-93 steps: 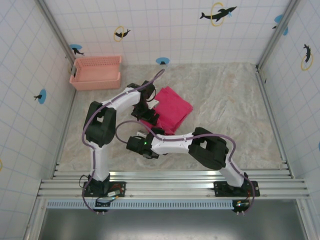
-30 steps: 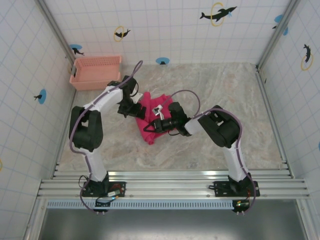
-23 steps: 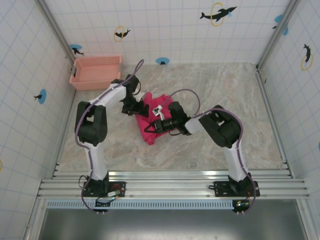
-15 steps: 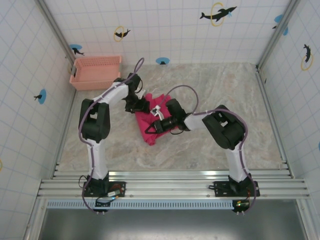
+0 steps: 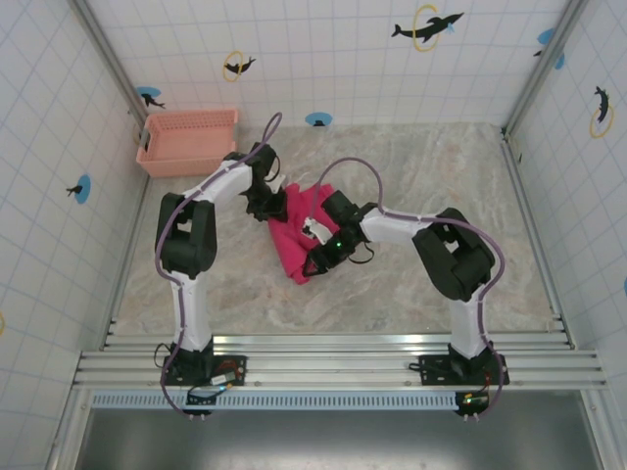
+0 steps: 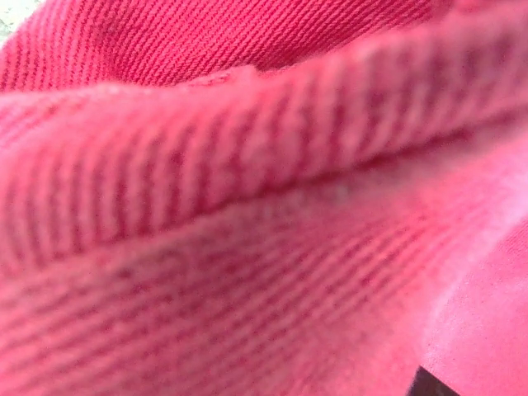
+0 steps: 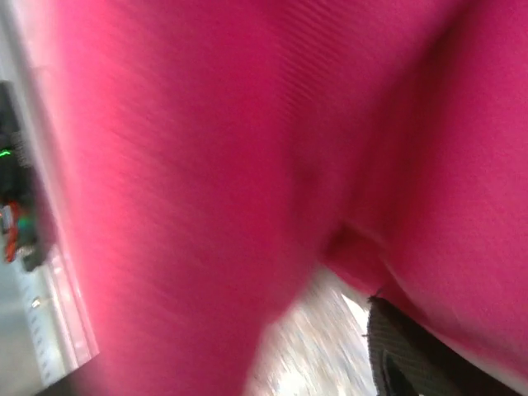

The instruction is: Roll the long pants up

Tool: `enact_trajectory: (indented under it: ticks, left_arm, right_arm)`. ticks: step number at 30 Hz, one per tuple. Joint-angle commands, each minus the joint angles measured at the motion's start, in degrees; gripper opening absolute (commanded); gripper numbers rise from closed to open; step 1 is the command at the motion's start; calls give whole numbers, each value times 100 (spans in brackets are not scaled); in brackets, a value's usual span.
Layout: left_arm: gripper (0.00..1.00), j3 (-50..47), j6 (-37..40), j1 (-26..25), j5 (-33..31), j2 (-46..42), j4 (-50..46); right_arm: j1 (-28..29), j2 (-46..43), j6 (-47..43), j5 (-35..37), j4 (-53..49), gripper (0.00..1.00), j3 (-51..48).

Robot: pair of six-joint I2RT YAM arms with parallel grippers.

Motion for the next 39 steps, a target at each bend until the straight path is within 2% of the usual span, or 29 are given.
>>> enact_trajectory:
  ticks: [1,6,9,17,22,29,32,36,39]
  left_arm:
    - [44,-225,-13,88,-402,100,95]
    - [44,-219,7,88,-461,37,2]
    - [45,-199,18,92,-458,12,-43]
    - [45,-288,-7,96,-419,-22,14]
    - [45,-357,-37,89,-366,-39,86]
    - [46,-386,19,95,-355,-51,63]
    - [46,-405,47,97,-314,-60,57]
    - [46,-466,123,104,-276,-140,20]
    - [46,-649,159,145,-206,-286,66]
  right_arm:
    - [221,-873,-486,2029,-1087,75,7]
    - [1102,-1428,-550,3886,-1857,80,644]
    - [1696,-1461,-344,4581,-2049,81,1028]
    - [2415,-455,-90,5170,-2178,81,2210]
    - [2397,346,-114,5123,-2160,81,2970]
    - [2119,1172,11,5037,-2041,79,3433]
    - [1989,1467,33,5042,-2052,73,3556]
    - [1805,1645,-33,4992,-1943,54,3476]
    - [1666,1552,-77,4655,-1598,41,3140]
